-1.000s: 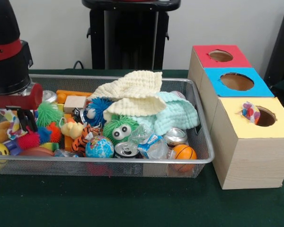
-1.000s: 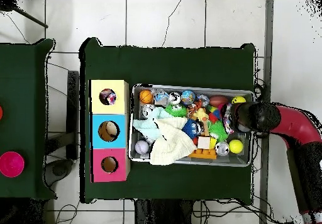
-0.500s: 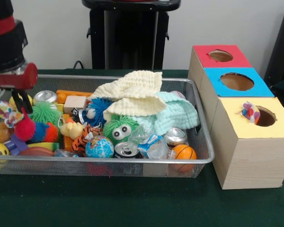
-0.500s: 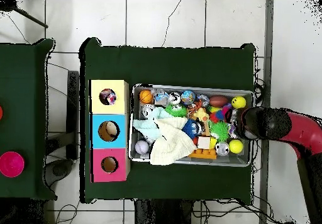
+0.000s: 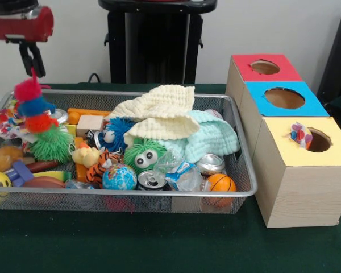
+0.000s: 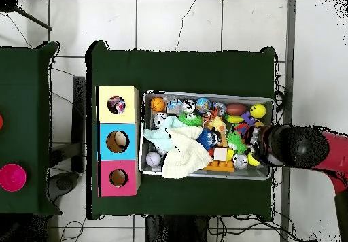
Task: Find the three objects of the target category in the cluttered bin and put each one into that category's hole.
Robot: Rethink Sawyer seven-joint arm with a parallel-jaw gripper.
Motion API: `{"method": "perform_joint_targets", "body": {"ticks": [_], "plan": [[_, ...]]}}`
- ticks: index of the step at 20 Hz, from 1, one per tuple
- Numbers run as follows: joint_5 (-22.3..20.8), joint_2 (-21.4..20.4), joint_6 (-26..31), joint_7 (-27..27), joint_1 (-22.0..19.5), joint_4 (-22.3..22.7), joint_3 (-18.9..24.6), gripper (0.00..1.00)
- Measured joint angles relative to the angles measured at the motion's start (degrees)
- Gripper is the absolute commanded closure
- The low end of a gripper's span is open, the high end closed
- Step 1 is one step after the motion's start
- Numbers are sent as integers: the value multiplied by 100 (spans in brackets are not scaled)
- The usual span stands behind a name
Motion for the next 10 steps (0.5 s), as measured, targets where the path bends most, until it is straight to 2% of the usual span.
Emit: {"method": "perform_joint_targets", "body": {"ticks": [3, 10], "plan": [[172, -353, 1, 0, 244, 189, -155, 100], [235, -489, -73, 0, 545, 469, -426, 100]]}}
